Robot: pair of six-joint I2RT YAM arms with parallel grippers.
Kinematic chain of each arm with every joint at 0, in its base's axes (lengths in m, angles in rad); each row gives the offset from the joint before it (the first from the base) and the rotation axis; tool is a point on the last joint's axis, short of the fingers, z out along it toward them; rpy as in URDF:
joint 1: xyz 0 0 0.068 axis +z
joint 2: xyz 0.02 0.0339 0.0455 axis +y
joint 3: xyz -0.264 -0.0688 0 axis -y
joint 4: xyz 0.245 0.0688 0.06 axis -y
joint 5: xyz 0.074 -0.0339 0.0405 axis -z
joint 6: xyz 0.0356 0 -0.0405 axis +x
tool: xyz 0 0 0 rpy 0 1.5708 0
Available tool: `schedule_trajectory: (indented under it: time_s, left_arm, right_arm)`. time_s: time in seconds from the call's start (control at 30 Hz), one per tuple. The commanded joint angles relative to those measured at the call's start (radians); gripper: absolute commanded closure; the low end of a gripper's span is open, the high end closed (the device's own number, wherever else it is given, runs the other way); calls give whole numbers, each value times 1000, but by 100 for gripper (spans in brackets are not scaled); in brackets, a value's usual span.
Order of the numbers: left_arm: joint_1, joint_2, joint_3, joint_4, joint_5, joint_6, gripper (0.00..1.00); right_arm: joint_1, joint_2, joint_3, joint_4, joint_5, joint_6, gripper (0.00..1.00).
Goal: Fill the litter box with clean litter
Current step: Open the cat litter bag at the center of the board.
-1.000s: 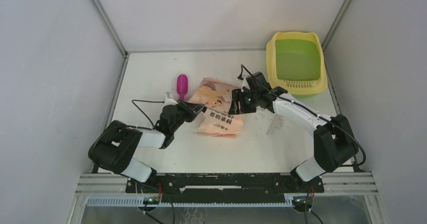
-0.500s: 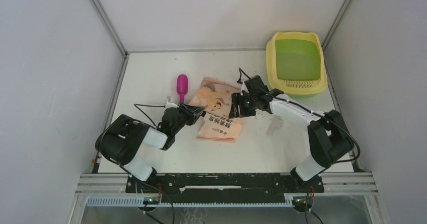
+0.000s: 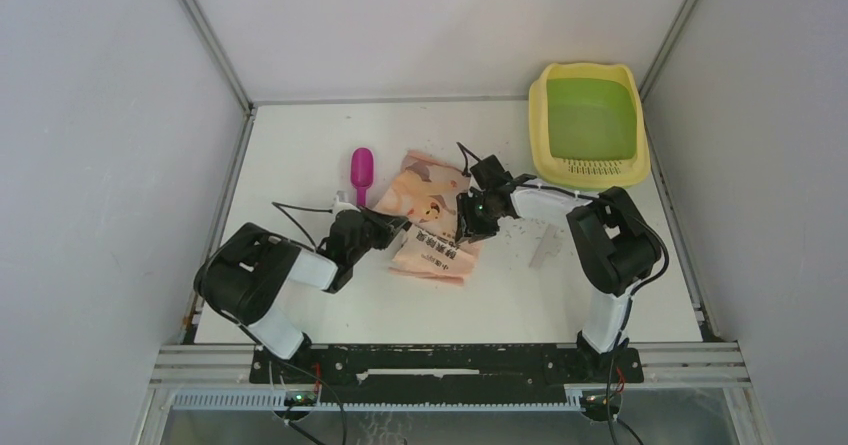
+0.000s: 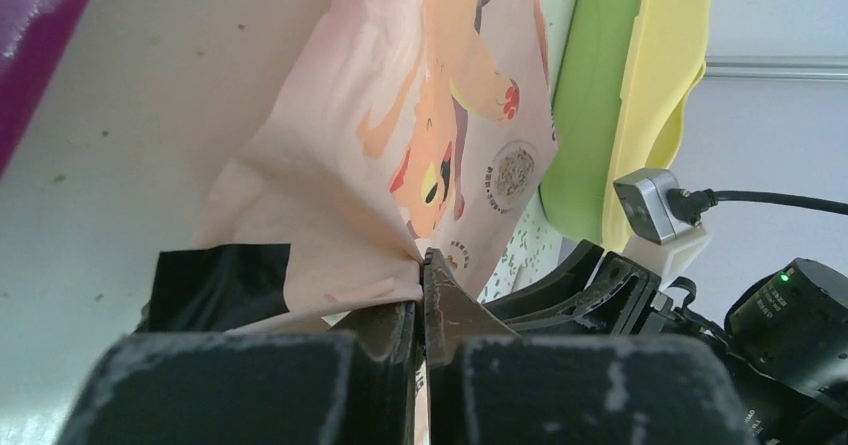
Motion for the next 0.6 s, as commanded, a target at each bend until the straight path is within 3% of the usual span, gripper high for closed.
schedule_trajectory:
  time_s: [0.0, 0.17, 0.4, 0.57]
  left_arm:
    - [-22, -65, 54, -55, -28, 39, 97]
    - [-39, -136, 67, -87, -28, 80, 98]
    - [-78, -265, 140, -304, -87, 227, 99]
    - [-85, -304, 141, -317, -105, 257, 98]
  right_arm:
    - [9, 1, 29, 10, 31, 11, 54]
    - [20, -70, 28, -26, 64, 5, 40]
    - [-1, -183, 80, -64, 69, -24, 34]
    - [-30, -217, 118, -134, 49, -39, 32]
